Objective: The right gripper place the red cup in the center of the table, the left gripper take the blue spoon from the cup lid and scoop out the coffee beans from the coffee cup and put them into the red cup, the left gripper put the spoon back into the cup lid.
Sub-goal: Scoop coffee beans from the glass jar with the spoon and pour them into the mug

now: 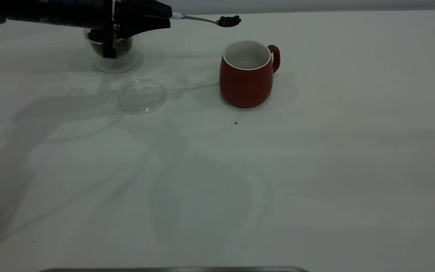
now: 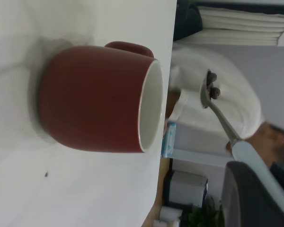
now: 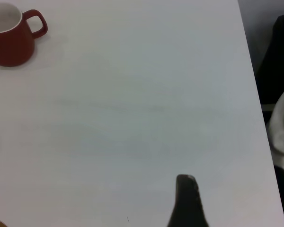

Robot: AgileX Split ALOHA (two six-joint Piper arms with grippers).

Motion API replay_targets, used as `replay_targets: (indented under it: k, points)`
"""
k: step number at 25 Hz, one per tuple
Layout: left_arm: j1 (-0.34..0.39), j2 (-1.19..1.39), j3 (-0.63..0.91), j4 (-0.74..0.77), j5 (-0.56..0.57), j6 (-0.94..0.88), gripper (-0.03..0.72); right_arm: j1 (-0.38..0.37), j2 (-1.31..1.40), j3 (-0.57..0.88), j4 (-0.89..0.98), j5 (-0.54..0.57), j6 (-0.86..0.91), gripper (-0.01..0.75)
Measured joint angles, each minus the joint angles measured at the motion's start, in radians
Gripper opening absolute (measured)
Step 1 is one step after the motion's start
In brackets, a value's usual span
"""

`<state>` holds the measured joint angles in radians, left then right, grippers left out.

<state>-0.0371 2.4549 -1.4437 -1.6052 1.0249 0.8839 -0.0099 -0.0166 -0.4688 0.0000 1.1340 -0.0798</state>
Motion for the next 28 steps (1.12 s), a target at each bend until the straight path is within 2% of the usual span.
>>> replay_targets:
  k: [9,15,28]
  points:
    - [-0.046,0.001,0.000,-0.005,-0.057,0.061,0.118,0.000,0.000,0.000,0.000,0.000,0.000,0.590]
    - [-0.050,0.033,0.000,-0.008,-0.073,0.142,0.118,0.000,0.000,0.000,0.000,0.000,0.000,0.590]
    - [-0.050,0.046,0.000,-0.010,-0.096,0.552,0.118,0.000,0.000,0.000,0.000,0.000,0.000,0.590]
